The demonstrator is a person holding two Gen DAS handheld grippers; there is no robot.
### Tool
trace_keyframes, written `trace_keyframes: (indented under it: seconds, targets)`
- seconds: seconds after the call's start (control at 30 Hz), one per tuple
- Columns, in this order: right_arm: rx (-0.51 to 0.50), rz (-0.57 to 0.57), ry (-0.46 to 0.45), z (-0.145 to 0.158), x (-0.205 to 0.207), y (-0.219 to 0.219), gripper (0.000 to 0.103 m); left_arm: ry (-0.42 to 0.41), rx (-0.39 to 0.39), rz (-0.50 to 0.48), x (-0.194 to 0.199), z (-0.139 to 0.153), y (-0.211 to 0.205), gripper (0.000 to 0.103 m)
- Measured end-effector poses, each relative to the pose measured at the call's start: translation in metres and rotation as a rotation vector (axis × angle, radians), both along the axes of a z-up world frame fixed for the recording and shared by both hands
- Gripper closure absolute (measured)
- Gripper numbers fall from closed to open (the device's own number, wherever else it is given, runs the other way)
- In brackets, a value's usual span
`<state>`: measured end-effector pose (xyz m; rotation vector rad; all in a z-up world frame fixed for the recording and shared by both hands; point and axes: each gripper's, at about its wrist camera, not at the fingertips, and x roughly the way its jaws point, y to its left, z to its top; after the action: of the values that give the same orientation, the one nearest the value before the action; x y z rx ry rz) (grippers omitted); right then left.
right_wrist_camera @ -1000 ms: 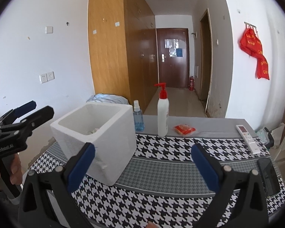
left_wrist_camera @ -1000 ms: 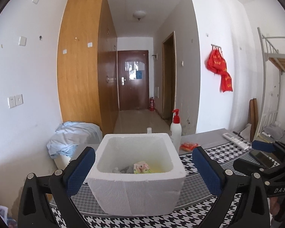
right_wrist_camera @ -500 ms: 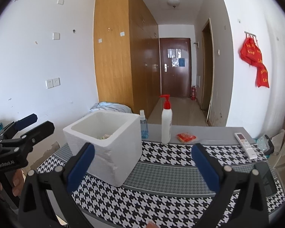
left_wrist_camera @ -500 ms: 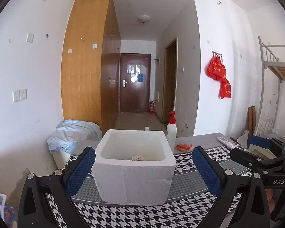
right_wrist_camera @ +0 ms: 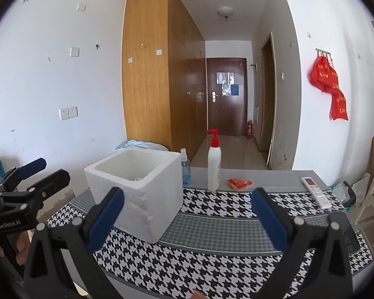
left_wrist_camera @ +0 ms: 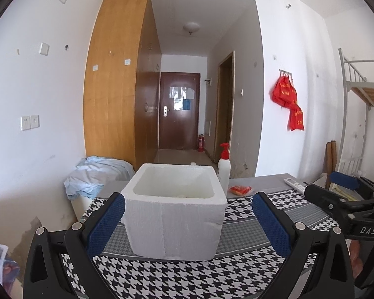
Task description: Organize soft objects
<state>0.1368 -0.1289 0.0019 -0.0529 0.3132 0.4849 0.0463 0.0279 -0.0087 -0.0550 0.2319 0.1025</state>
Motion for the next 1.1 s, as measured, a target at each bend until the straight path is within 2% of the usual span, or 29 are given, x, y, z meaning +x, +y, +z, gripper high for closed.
trace_keyframes:
  seconds: [0.5, 1.1]
  targets:
    - [0.018, -0.002, -0.024, -0.015, -0.016, -0.005, 0.0, -0.049, 0.004, 0.015, -0.019, -0.016, 0.0, 0.001]
    - [0.01, 0.024, -0.037, -0.034, -0.031, -0.004, 0.0, -0.021, 0.001, 0.047, -0.029, -0.033, -0.001, 0.001]
